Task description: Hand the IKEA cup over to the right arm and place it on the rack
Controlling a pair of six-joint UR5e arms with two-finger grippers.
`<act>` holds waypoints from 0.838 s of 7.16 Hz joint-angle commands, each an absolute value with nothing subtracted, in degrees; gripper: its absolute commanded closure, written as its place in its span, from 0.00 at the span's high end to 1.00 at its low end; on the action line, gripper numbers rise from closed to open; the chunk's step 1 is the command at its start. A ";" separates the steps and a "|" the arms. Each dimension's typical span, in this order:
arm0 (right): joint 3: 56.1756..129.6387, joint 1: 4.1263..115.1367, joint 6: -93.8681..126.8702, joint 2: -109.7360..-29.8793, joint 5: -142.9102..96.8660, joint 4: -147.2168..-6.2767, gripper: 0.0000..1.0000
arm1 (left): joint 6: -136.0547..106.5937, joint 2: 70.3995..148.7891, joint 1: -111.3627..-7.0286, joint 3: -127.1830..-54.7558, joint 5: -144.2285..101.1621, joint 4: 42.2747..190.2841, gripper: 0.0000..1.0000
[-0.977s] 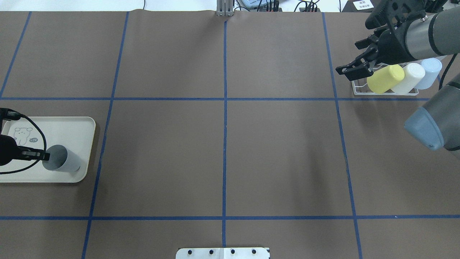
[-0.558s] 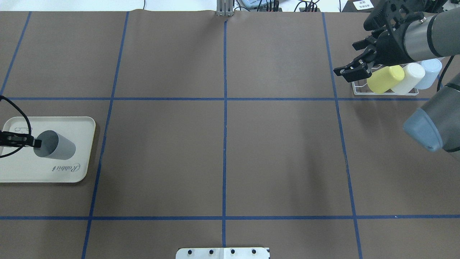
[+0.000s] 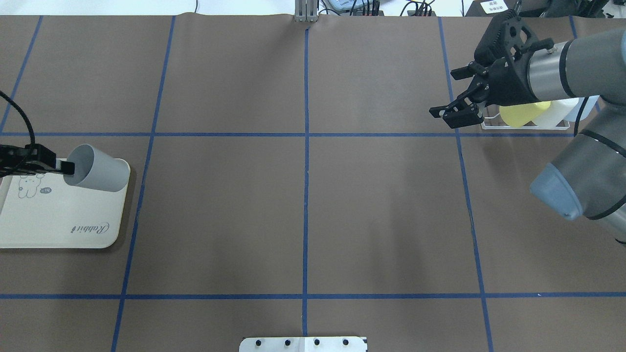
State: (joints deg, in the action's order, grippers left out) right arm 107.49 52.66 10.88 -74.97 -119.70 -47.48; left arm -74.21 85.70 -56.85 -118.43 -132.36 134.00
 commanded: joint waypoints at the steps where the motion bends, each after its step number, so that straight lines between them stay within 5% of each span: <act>1: 106.27 49.76 11.07 -73.66 -119.01 -42.13 1.00 | -91.78 96.20 -56.78 -119.09 -133.24 134.56 0.00; 6: 105.47 38.52 11.07 -63.12 -108.30 -41.48 1.00 | -111.33 104.57 -56.34 -118.48 -133.15 140.19 0.00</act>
State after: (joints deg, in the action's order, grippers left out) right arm 105.49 41.46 11.07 -65.49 -111.20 -41.32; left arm -107.84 102.87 -56.43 -118.53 -133.15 140.00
